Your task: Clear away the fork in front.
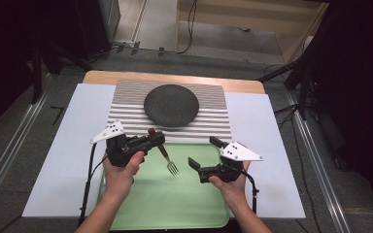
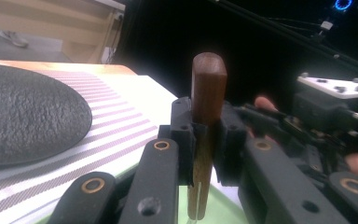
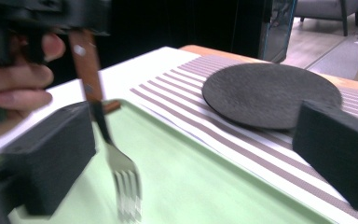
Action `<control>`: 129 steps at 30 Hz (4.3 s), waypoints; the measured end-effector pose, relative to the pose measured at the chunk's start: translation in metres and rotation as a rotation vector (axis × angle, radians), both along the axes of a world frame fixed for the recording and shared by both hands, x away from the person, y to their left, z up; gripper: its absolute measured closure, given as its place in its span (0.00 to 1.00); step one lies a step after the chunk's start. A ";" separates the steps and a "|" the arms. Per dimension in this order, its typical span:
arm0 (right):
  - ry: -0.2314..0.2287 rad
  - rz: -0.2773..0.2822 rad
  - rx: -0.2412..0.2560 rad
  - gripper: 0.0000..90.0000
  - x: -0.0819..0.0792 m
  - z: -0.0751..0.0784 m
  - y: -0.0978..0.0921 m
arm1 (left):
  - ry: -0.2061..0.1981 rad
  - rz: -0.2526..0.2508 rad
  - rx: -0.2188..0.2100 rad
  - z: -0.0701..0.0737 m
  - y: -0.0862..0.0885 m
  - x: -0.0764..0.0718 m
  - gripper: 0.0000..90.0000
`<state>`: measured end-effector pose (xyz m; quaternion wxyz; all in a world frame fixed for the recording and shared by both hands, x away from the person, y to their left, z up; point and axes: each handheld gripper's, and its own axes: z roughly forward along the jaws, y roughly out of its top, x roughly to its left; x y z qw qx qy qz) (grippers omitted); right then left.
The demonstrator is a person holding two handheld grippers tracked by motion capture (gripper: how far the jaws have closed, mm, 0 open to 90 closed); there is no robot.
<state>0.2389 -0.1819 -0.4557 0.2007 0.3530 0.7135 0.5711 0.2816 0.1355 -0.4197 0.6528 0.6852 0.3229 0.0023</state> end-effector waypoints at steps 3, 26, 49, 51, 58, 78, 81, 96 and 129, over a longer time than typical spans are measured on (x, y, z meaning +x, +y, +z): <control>-0.005 -0.030 -0.004 0.00 -0.002 -0.002 -0.014 | 0.002 -0.005 -0.002 0.001 0.008 -0.001 0.90; 0.004 -0.255 -0.046 0.00 -0.018 -0.024 -0.124 | 0.043 -0.052 0.005 -0.006 0.057 -0.010 0.90; 0.026 -0.317 -0.089 0.00 -0.030 -0.044 -0.151 | 0.142 -0.117 0.024 -0.023 0.076 -0.005 0.89; 0.028 -0.322 -0.084 0.00 -0.030 -0.045 -0.153 | 0.153 -0.111 0.034 -0.025 0.075 0.001 0.89; 0.027 -0.339 -0.066 0.00 -0.030 -0.047 -0.160 | 0.208 -0.030 0.111 -0.034 0.071 0.022 0.85; 0.029 -0.327 -0.052 0.00 -0.027 -0.053 -0.167 | 0.250 0.065 0.384 -0.057 0.047 0.033 0.67; 0.032 -0.330 -0.048 0.00 -0.027 -0.053 -0.168 | 0.240 0.073 0.397 -0.059 0.047 0.034 0.66; 0.034 -0.322 -0.055 0.00 -0.025 -0.055 -0.168 | 0.217 0.101 0.548 -0.065 0.035 0.030 0.53; 0.046 -0.324 -0.063 0.00 -0.021 -0.057 -0.166 | 0.114 -0.021 0.715 -0.067 0.001 -0.012 1.00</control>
